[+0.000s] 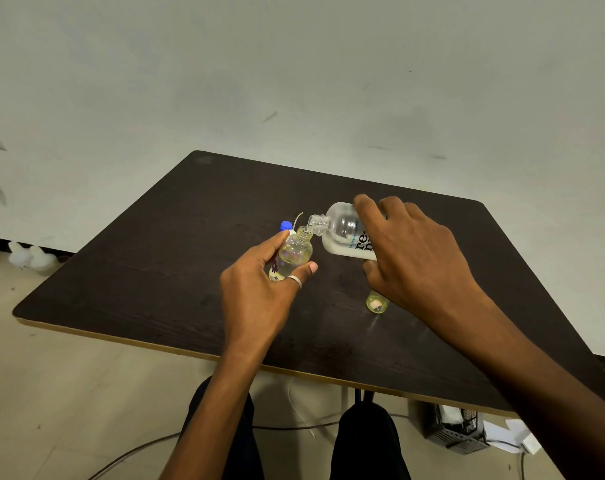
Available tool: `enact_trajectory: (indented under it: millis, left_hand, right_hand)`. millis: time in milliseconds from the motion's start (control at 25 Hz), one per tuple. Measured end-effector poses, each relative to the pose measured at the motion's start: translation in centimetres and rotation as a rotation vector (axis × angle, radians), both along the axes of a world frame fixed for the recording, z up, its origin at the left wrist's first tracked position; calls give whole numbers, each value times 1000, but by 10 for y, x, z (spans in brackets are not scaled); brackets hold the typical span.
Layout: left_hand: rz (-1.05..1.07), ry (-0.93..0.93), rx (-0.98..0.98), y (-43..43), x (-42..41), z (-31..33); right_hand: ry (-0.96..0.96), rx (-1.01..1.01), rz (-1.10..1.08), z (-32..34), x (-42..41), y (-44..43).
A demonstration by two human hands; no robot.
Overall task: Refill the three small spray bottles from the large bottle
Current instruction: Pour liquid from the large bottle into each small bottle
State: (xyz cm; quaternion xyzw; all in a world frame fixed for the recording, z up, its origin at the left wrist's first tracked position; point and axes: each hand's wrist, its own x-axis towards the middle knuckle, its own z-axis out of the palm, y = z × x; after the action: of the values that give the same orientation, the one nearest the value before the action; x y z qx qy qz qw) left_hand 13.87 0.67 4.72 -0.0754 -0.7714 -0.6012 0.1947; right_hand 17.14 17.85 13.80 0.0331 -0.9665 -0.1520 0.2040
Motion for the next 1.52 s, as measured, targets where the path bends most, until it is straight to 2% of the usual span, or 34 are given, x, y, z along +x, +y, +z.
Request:
enact_trajectory:
  millis: [1520]
  left_hand:
    - [1,-17,-1,0,-1,-1]
  right_hand:
    - [0,0,5,2,0,-1]
